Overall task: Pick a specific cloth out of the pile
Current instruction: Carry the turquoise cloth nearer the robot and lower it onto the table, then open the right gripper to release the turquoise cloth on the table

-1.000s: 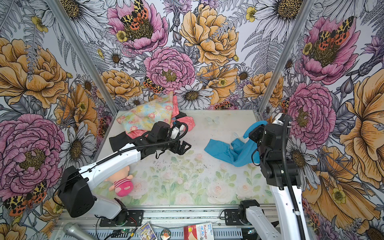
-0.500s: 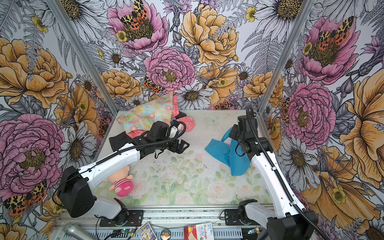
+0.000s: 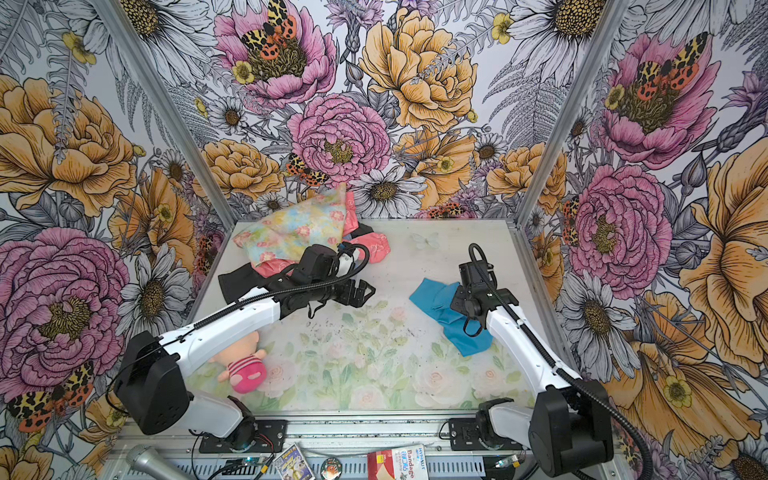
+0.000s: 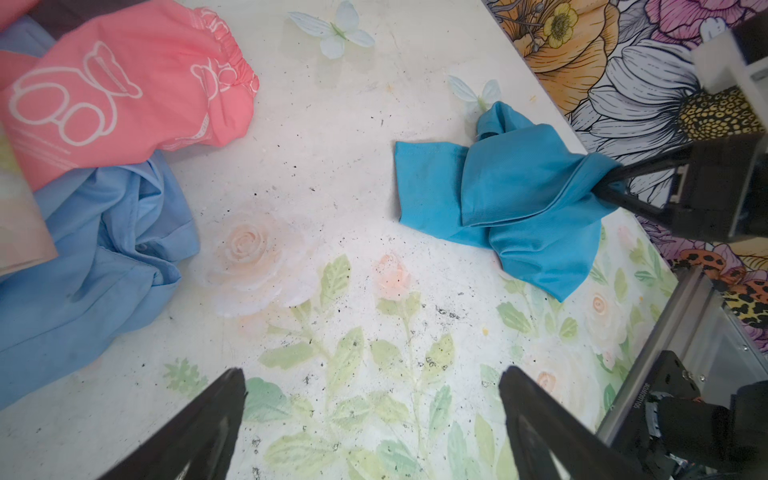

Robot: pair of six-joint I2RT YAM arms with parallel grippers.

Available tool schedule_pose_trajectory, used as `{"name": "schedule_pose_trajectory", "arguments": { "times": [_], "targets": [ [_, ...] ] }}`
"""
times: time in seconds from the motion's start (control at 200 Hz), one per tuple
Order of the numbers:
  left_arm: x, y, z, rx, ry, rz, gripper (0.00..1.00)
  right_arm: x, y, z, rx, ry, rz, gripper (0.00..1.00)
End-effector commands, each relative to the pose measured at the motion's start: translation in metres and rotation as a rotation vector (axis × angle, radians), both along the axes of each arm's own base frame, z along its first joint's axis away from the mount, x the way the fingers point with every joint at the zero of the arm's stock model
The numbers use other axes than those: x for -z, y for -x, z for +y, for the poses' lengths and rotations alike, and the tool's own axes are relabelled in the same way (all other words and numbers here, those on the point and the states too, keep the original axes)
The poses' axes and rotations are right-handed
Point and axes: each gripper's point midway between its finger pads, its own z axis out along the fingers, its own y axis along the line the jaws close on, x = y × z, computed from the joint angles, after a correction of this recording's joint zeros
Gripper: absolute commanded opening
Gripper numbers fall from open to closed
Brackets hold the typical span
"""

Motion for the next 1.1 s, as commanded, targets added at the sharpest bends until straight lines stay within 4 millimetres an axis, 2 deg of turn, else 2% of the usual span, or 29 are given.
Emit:
{"name": "schedule_pose_trajectory", "arguments": {
  "times": [0.0,0.425,0.52,0.95,1.096],
  "targets": [
    [-0.006,-0.009,0.005,-0.038,0.018,-0.028,0.97,0.014,-0.005,0.005,0.021,-0.023,0.017,0.0],
    [-0.009,-0.015,0.026,-0.094,0.028,-0.03,0.97,0.081,-0.016,0.007,0.114,-0.059,0.202,0.0],
    [-0.013,-0.017,0.033,-0.113,0.03,-0.04,0.97,0.094,-0.014,0.002,0.147,-0.066,0.238,0.0],
    [-0.019,-0.02,0.059,-0.177,0.036,-0.058,0.97,0.108,0.01,-0.041,0.316,-0.081,0.253,0.0],
    [-0.02,-0.022,0.069,-0.197,0.037,-0.065,0.97,0.106,0.012,-0.047,0.327,-0.087,0.245,0.0]
  ]
}}
